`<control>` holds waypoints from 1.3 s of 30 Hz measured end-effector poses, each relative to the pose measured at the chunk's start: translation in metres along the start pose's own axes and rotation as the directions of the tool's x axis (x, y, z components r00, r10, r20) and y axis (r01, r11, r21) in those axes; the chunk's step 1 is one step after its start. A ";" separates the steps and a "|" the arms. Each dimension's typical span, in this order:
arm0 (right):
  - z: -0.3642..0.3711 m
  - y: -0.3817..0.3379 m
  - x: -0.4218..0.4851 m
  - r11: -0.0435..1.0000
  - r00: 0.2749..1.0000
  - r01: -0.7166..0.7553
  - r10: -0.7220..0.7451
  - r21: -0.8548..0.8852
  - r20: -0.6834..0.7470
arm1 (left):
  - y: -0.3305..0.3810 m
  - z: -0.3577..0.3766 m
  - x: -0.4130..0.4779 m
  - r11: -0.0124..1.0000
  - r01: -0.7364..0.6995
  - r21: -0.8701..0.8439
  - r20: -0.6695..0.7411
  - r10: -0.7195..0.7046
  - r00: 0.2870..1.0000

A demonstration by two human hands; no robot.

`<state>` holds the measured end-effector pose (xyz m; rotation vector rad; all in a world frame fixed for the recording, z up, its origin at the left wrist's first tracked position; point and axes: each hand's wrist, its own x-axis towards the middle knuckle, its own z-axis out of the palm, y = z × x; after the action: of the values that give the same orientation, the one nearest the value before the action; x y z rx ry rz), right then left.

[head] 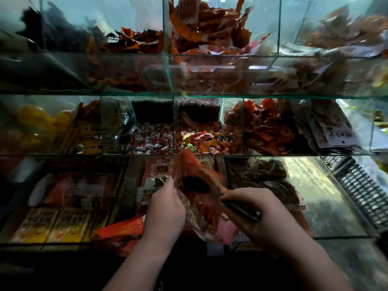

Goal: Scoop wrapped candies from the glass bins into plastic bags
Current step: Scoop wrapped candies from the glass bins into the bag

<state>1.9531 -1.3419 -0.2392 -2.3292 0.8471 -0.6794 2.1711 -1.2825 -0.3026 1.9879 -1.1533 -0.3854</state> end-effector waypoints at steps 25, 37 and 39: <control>0.048 0.031 -0.001 0.850 0.841 -0.510 0.525 0.135 -0.131 | -0.005 0.012 -0.015 0.994 0.108 -0.033 0.119 -0.103 0.988; 0.011 0.031 -0.015 0.480 0.708 -0.379 0.701 0.791 -0.086 | 0.008 0.001 -0.015 0.984 -0.169 0.049 -0.082 0.172 0.982; 0.013 0.030 -0.017 0.493 0.706 -0.374 0.701 0.786 -0.104 | 0.014 0.004 -0.015 0.960 -0.280 0.024 -0.040 0.280 0.959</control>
<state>1.9373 -1.3446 -0.2724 -1.0814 1.1759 -0.9964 2.1523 -1.2757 -0.2962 1.8046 -1.3918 -0.1854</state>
